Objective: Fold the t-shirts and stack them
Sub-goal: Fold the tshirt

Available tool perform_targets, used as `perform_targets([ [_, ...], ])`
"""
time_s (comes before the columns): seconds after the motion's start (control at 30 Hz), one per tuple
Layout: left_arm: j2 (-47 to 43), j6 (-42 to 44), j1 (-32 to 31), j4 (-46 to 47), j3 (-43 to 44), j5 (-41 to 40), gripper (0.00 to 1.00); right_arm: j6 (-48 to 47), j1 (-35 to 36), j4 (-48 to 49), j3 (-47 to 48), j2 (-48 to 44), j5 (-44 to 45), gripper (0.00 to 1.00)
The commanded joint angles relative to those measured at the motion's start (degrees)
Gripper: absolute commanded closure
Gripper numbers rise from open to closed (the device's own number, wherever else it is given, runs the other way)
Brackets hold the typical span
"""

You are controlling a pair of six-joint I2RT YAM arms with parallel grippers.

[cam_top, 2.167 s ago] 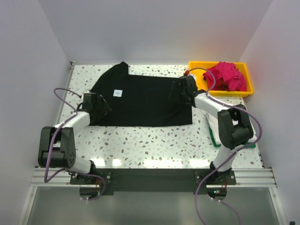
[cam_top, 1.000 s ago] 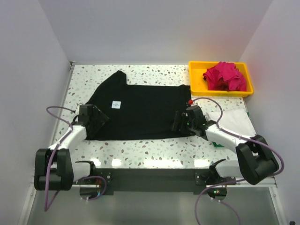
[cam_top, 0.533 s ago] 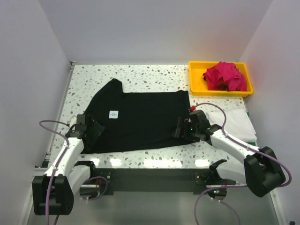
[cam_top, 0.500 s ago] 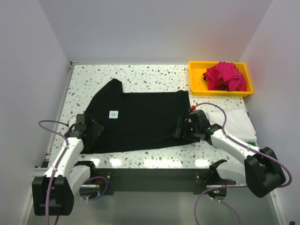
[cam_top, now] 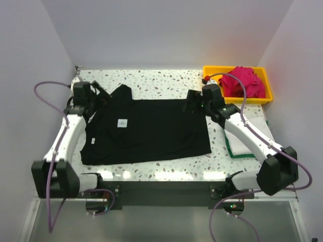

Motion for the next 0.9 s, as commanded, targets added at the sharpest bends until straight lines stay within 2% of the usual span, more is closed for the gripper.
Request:
perform_targets([
  [0.0,13.39,9.80,0.19,7.99,11.22,8.98,0.00,-2.59,-0.95,-0.61,5.77,6.58,3.57,0.01],
  [0.03,16.82,13.29,-0.33,6.86,18.39,10.21,0.00,-2.77,-1.13,-0.62,7.61,7.57,3.14,0.01],
  [0.13,32.88,22.36,-0.69,5.62,32.05,13.46,0.00,-3.04,-1.65,-0.79,9.03,10.47,2.61,0.01],
  [0.2,38.89,28.32,-0.69,5.36,41.51,15.92,0.00,-3.30,-1.92,-0.79,8.86,11.44,2.17,0.01],
  [0.33,56.88,34.32,-0.69,-0.96,59.38,16.45,0.00,-3.92,-2.88,-1.32,8.16,11.88,3.04,0.01],
  [0.4,61.48,35.82,-2.08,-1.94,66.58,17.51,0.00,-4.09,-3.23,-1.32,7.89,12.15,3.57,0.01],
  [0.43,64.99,36.18,-2.18,-1.68,68.19,18.12,0.00,-4.18,-3.24,-1.32,7.89,12.58,3.75,0.01],
  [0.57,69.23,36.79,-3.58,1.30,69.88,17.43,0.00,-4.18,-3.59,-1.50,8.16,13.64,4.01,0.01],
  [0.8,73.98,38.29,-8.33,3.16,69.70,2.96,0.00,-4.00,-3.59,-1.41,7.89,15.22,3.04,0.01],
  [0.87,74.51,37.24,-8.51,2.89,69.61,1.52,0.04,-4.00,-3.59,-1.50,7.72,15.31,2.96,0.01],
])
